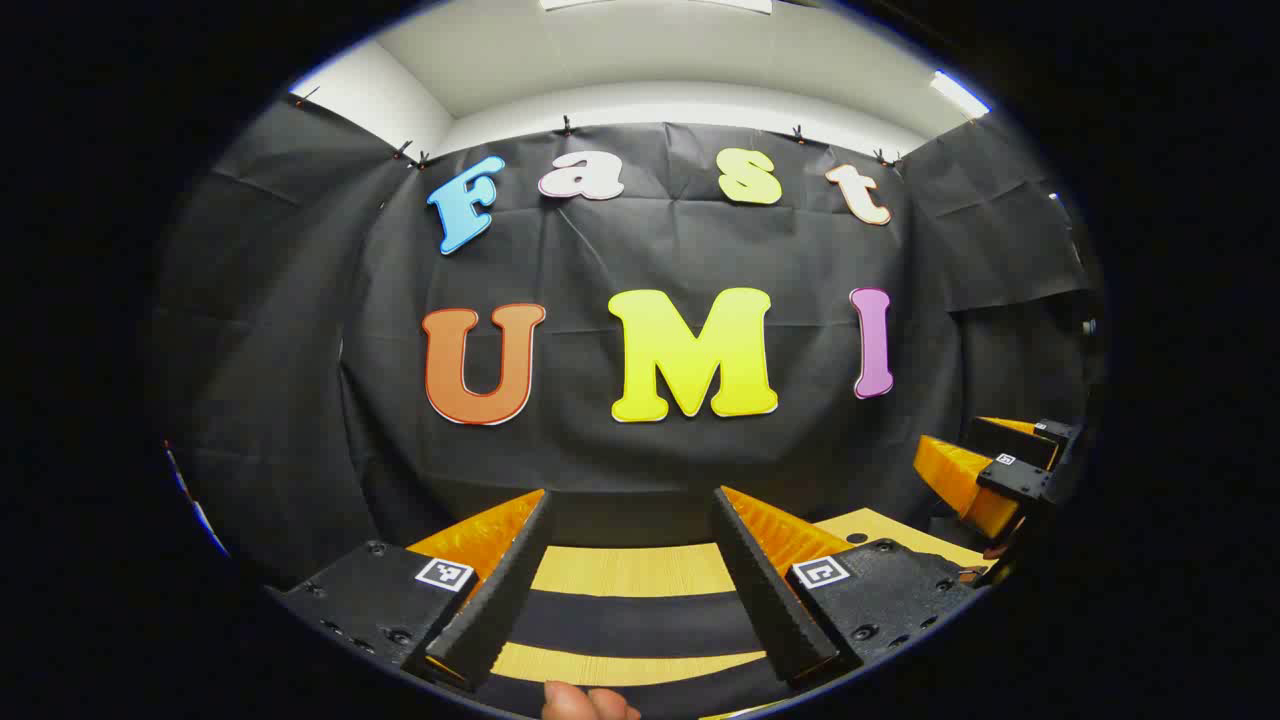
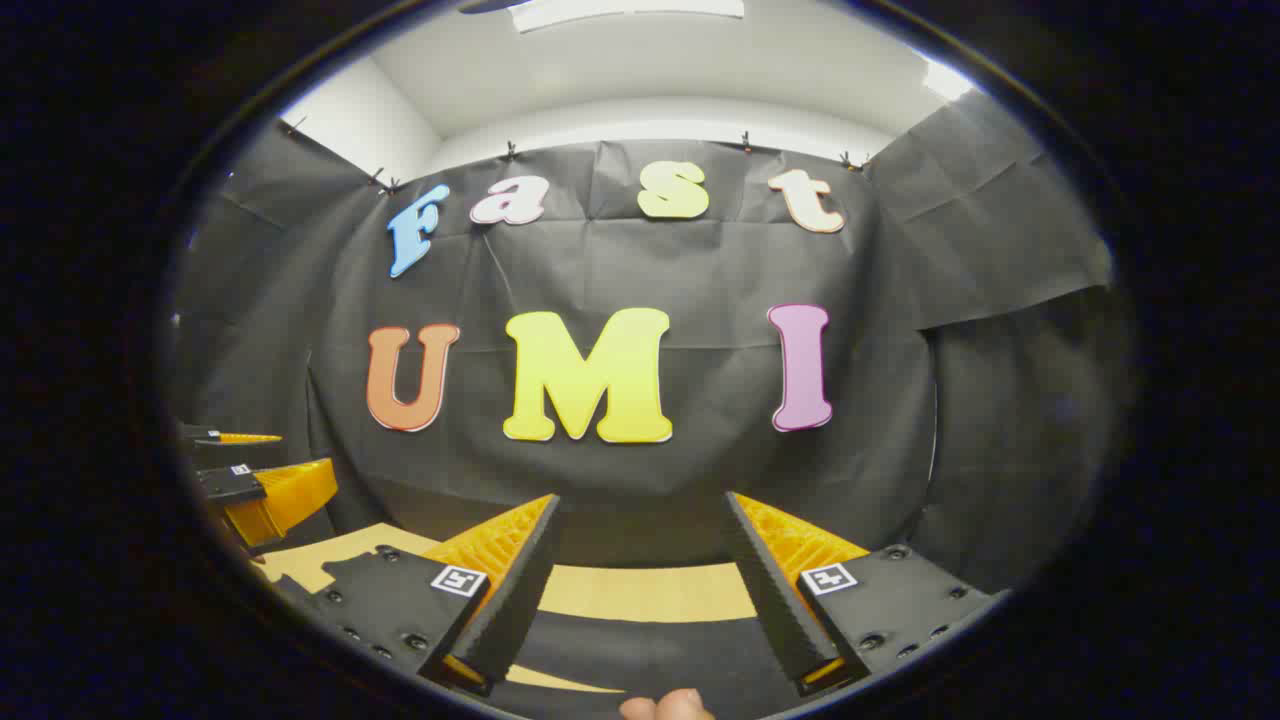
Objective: Grasp the waist and the cuffs of the jeans and fold them to make the two legs overlap; first hold the waist and fold one-third of the jeans toward the cuffs, then hold the cuffs and fold the remaining one-third in the same direction to finish folding.
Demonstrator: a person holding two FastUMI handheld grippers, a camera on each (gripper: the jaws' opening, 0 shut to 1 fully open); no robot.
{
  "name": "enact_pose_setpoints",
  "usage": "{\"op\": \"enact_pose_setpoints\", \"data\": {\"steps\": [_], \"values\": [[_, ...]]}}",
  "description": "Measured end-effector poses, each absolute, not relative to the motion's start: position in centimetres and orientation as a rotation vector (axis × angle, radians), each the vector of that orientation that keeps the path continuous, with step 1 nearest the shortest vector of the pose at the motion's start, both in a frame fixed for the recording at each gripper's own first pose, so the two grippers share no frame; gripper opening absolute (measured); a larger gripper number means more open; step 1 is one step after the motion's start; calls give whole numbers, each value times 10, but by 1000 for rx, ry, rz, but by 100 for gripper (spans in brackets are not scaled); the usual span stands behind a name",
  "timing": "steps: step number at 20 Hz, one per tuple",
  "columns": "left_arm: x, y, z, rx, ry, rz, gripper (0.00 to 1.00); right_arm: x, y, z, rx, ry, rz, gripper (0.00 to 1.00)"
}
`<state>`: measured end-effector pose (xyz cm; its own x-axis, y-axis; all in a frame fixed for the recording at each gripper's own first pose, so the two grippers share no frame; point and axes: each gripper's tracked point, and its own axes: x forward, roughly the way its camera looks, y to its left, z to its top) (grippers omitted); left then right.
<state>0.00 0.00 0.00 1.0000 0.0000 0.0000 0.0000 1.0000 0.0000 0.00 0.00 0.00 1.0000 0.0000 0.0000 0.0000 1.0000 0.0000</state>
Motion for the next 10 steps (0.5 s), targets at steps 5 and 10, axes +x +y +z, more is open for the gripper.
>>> {"op": "enact_pose_setpoints", "data": {"steps": [5, 10], "values": [[-11, -7, 6, -16, -4, 43, 100, -3, -15, 3, 2, 1, 36, 100], [-27, -30, 0, 23, 5, 66, 100, -5, -28, -3, 20, -13, 73, 96]]}}
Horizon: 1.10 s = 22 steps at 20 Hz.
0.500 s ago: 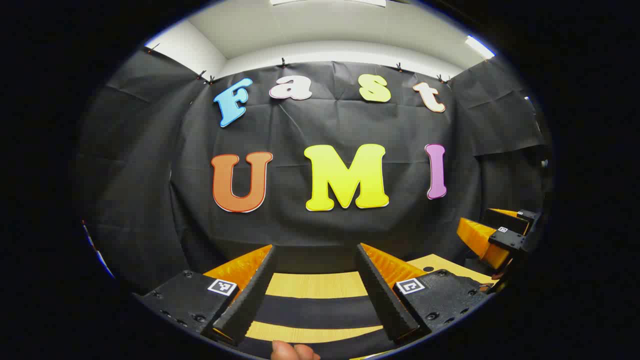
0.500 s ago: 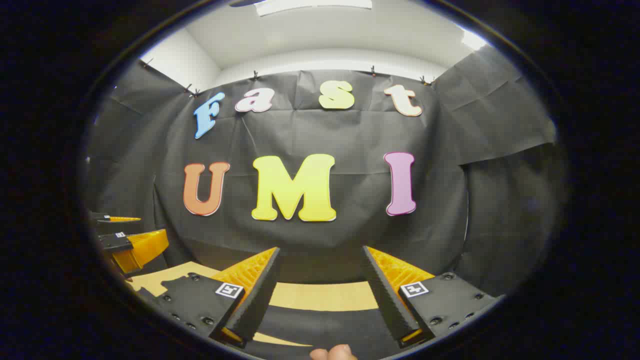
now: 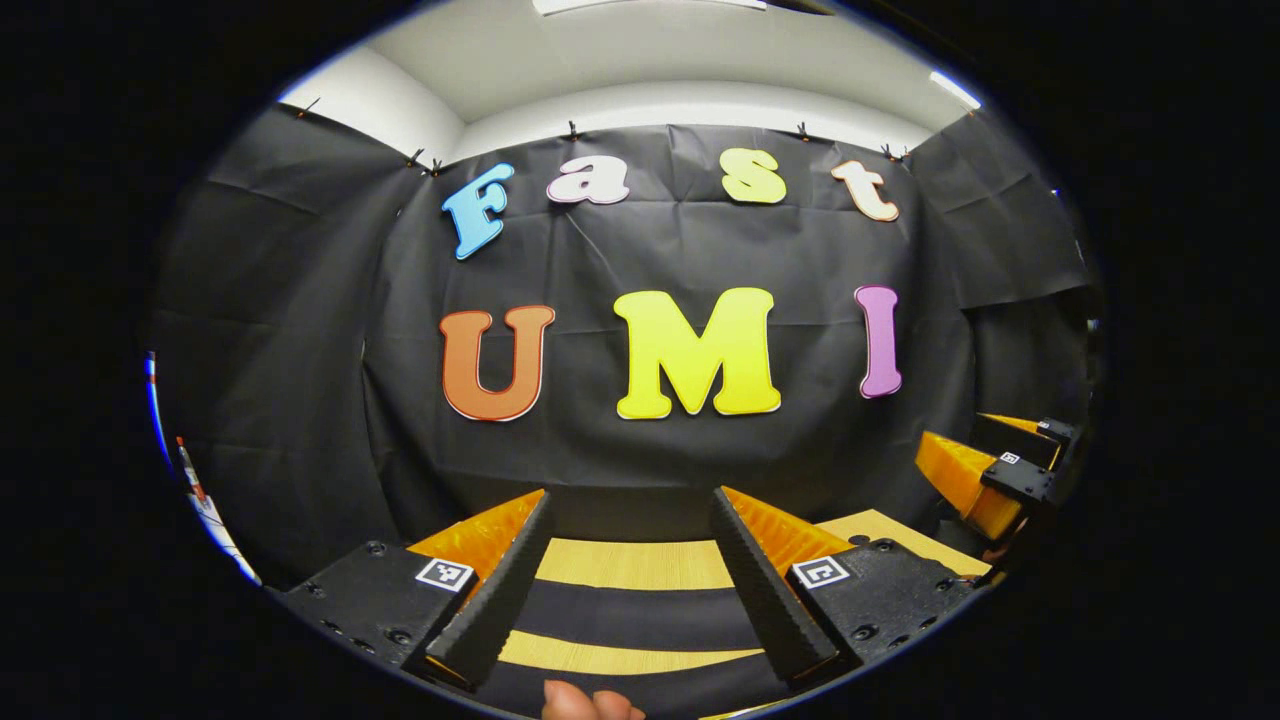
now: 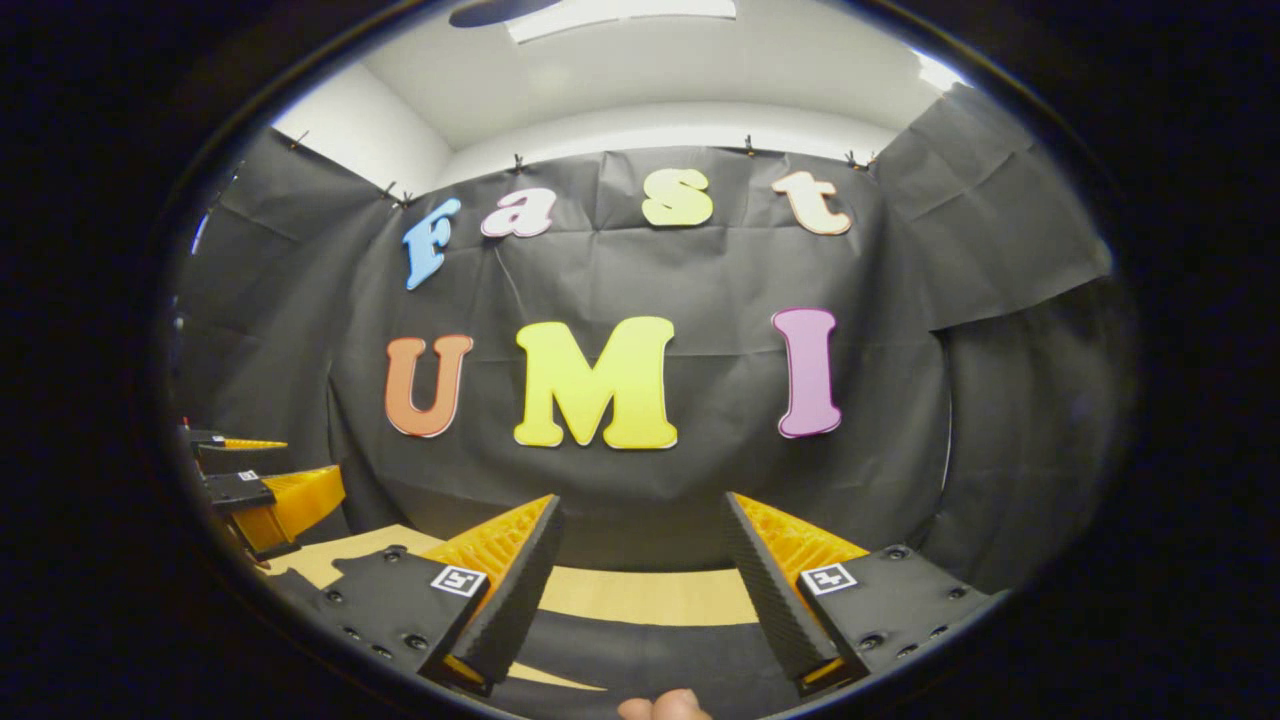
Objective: Grasp the waist and the cuffs of the jeans and fold them to make the two legs overlap; first hold the waist and fold one-third of the jeans toward the cuffs, then hold the cuffs and fold the remaining one-third in the same direction to finish folding.
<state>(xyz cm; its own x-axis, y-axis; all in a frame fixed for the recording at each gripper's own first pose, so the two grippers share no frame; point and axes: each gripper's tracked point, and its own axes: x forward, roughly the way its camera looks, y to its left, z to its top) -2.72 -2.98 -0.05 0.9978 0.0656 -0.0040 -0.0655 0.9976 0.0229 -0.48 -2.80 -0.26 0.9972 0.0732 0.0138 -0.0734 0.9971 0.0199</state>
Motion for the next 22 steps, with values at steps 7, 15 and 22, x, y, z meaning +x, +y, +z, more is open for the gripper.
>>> {"op": "enact_pose_setpoints", "data": {"steps": [7, 15, 22], "values": [[-24, -35, -3, 64, 26, 75, 99, 2, -34, -10, 46, -10, 81, 98], [-16, -7, -35, -47, 113, 97, 100, 16, -19, -17, 42, 6, 98, 98], [-42, 83, -87, -229, 265, 275, 100, 32, 10, -36, 37, 57, 154, 100]]}}
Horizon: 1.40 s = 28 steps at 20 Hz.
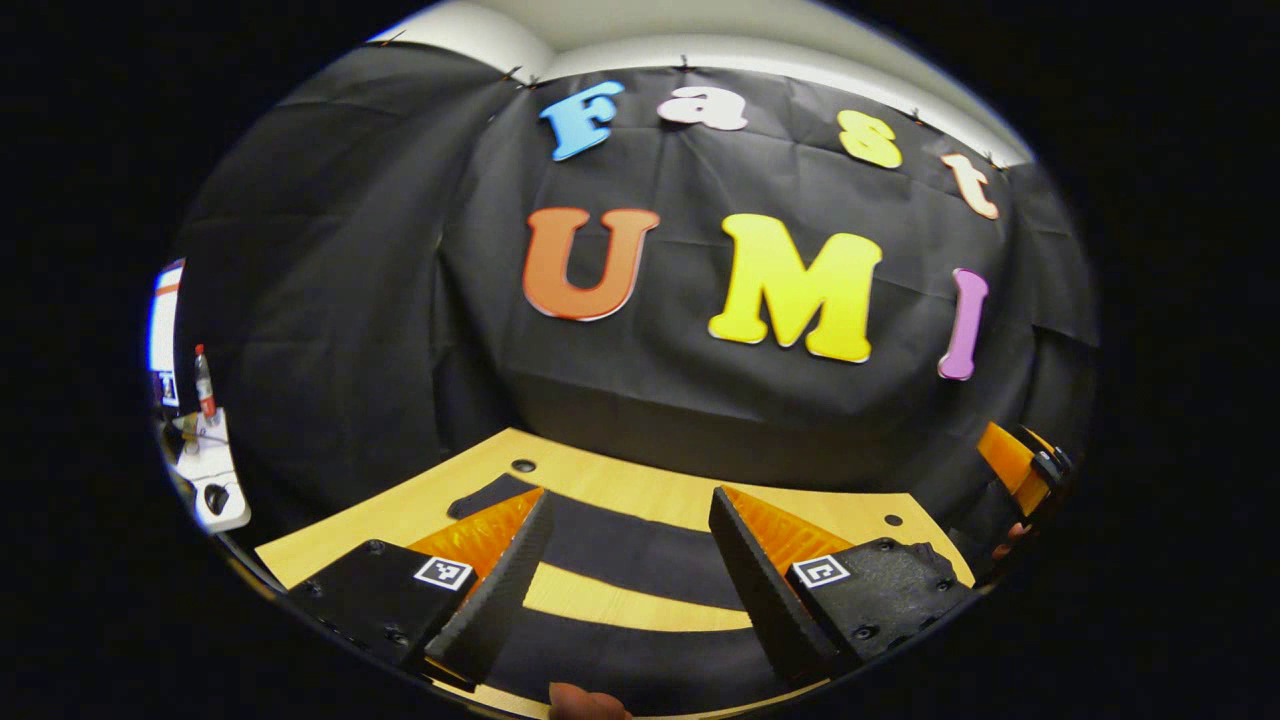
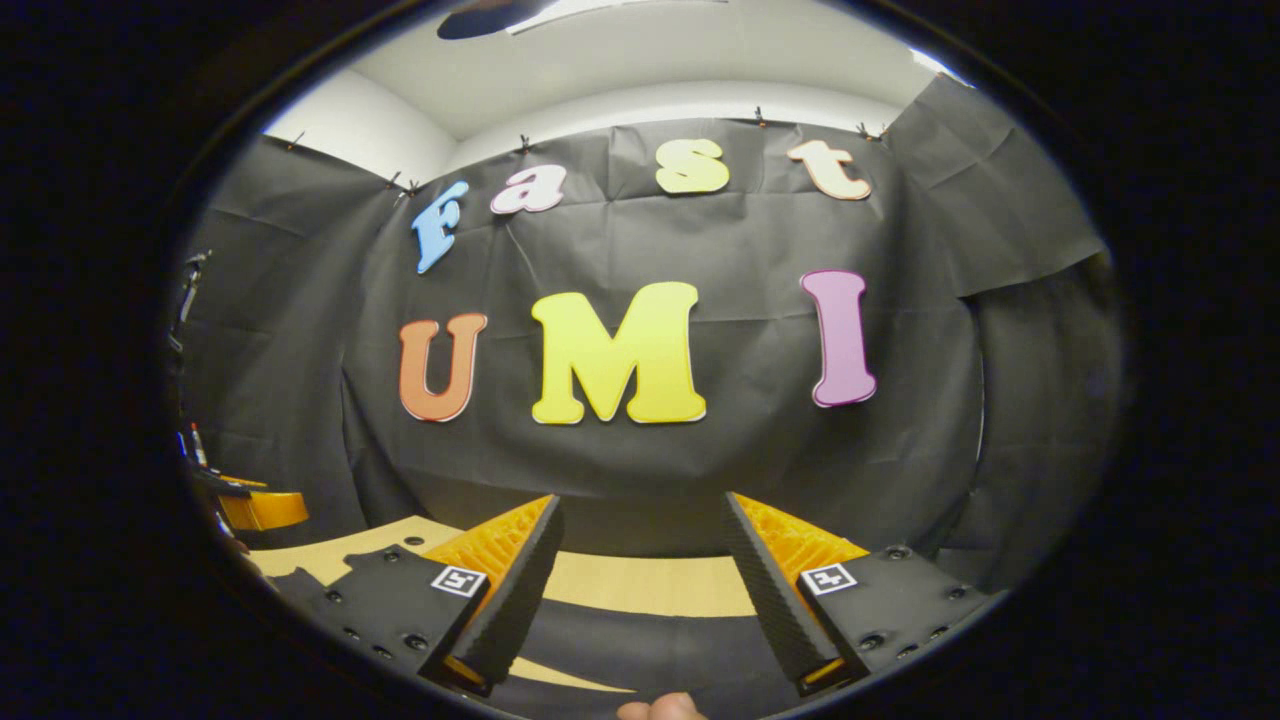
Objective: Grasp the waist and the cuffs of the jeans and fold them to make the two legs overlap; first hold the waist and fold one-third of the jeans toward the cuffs, then hold the cuffs and fold the remaining one-third in the same direction to finish folding.
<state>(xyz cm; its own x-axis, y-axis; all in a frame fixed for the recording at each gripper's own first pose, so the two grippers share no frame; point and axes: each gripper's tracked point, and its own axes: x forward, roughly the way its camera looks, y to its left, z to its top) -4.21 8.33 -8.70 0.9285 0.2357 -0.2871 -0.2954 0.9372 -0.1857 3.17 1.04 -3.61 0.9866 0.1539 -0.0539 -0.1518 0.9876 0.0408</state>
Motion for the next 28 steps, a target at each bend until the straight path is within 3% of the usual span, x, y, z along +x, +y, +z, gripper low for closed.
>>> {"op": "enact_pose_setpoints", "data": {"steps": [5, 11, 15, 19, 28], "values": [[-81, 151, -124, -377, 345, 401, 99, 39, 37, -45, 20, 76, 205, 96], [-145, 202, -212, -965, 510, 521, 99, 41, 62, -52, -10, 90, 244, 95], [-191, 241, -260, -1278, 511, 754, 99, 44, 61, -53, -34, 89, 225, 95], [-207, 247, -289, -1325, 613, 850, 99, 49, 56, -60, -49, 114, 196, 96], [-178, 262, -304, -1326, 652, 829, 99, 54, 23, -58, -63, 125, 94, 95]]}}
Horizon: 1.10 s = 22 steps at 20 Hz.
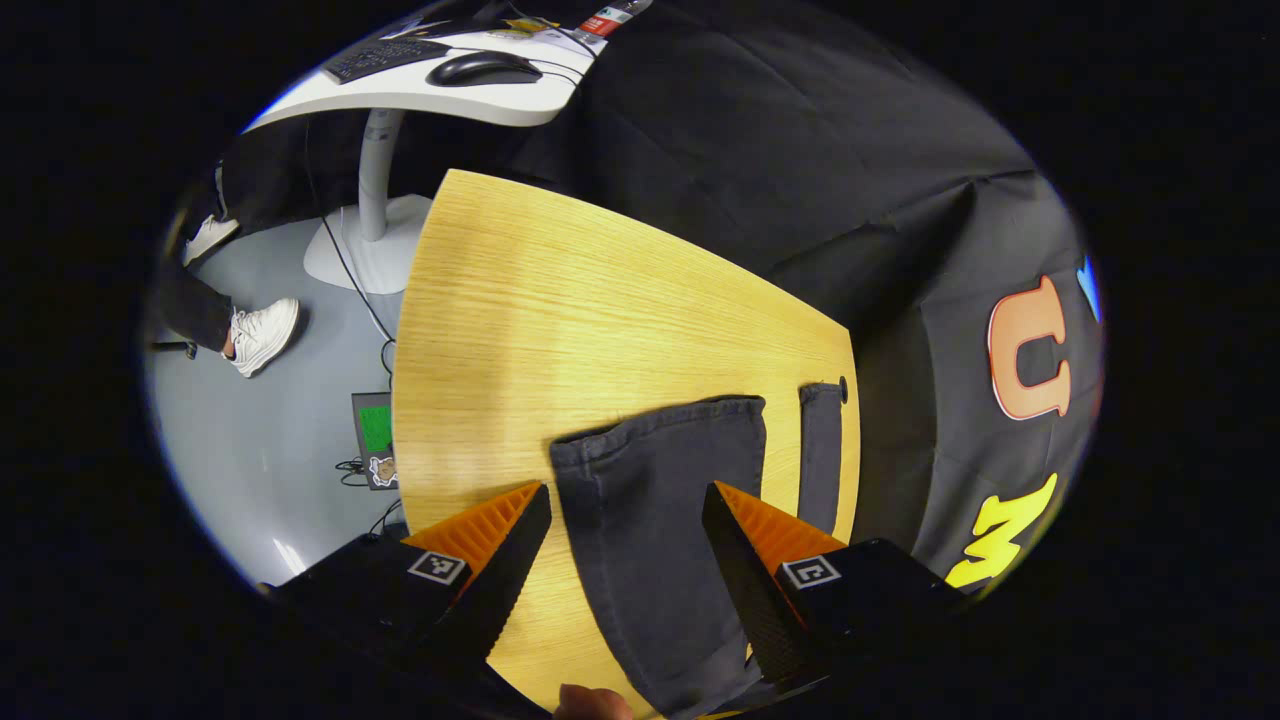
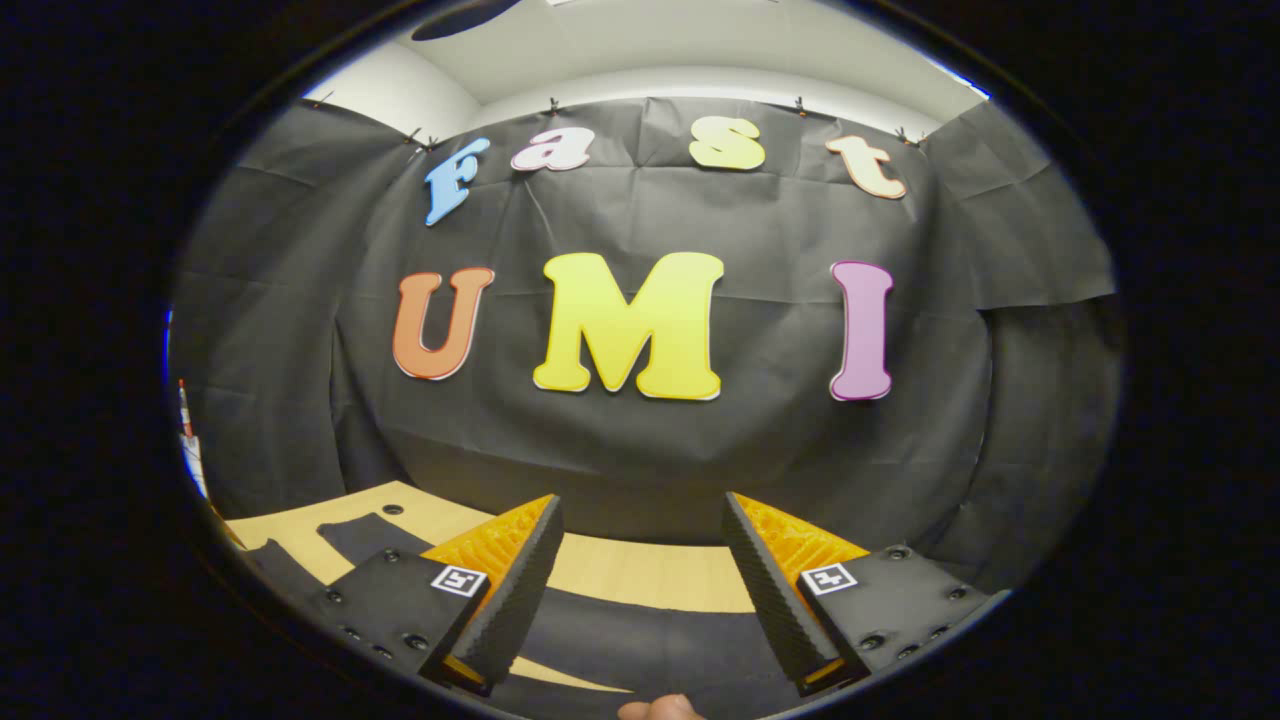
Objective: Grasp the waist and the cuffs of the jeans and fold them to make the two legs overlap; first hold the waist and fold one-third of the jeans toward the cuffs, then hold the cuffs and fold the remaining one-third in the same direction to finish folding.
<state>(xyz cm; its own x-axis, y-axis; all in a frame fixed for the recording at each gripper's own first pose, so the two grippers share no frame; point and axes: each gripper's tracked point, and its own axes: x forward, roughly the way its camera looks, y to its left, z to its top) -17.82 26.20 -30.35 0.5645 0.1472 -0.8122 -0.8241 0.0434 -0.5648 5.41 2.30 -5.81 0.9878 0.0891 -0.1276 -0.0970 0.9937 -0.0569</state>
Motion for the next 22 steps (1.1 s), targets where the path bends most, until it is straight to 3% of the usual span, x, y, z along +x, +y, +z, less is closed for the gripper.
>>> {"op": "enact_pose_setpoints", "data": {"steps": [9, 10, 12, 13, 14, 16, 19, 21, 22], "values": [[-165, 259, -319, -1102, 804, 793, 92, 53, -3, -73, 14, 193, 77, 98], [-169, 256, -323, -1069, 842, 793, 81, 52, -2, -77, 56, 222, 98, 98], [-172, 257, -327, -1073, 849, 811, 36, 52, -14, -87, 110, 279, 88, 98], [-174, 257, -330, -1106, 844, 827, 34, 54, -22, -90, 129, 294, 75, 96], [-173, 256, -330, -1146, 830, 834, 18, 54, -30, -91, 150, 308, 60, 98], [-172, 257, -329, -1200, 809, 840, 7, 57, -54, -96, 195, 341, 17, 96], [-172, 258, -329, -1218, 811, 839, 6, 55, -112, -128, 324, 481, -92, 98], [-172, 258, -329, -1214, 813, 838, 6, 48, -164, -162, 461, 620, -232, 95], [-172, 258, -329, -1212, 815, 836, 6, 39, -193, -181, 526, 666, -328, 99]]}}
